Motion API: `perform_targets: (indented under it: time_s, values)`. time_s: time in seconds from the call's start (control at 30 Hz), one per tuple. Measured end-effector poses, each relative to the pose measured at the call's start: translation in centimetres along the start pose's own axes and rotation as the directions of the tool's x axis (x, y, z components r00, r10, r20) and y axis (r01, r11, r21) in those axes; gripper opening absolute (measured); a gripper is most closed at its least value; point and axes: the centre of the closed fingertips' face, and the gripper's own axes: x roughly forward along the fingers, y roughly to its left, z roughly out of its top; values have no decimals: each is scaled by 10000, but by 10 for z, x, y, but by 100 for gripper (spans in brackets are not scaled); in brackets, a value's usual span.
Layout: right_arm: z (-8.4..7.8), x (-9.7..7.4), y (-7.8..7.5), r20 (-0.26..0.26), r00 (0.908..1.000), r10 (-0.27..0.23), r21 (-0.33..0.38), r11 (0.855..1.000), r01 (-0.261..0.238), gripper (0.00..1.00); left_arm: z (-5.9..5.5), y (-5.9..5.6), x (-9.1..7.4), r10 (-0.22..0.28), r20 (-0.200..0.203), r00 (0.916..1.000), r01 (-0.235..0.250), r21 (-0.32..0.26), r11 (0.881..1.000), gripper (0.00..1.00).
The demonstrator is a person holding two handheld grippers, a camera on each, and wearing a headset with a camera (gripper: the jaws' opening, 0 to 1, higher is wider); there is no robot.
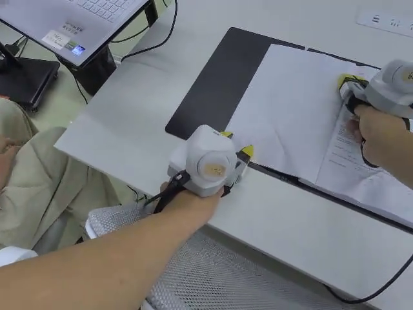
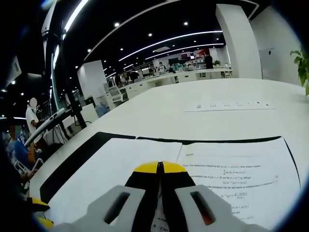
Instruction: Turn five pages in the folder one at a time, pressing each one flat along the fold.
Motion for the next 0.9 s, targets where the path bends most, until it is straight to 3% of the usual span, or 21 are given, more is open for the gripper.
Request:
perform_targets:
  time_s: [0.4, 0.9]
  values:
    - [-11, -14, 8, -195, 9991, 383, -120, 9992, -385, 0, 0, 0, 0, 0, 6, 10000, 0, 28, 10000, 24]
    - [-24, -52, 25, -135, 9968, 782, -13, 9969, -782, 0, -1, -1, 0, 7, 5, 10000, -7, 41, 10000, 24]
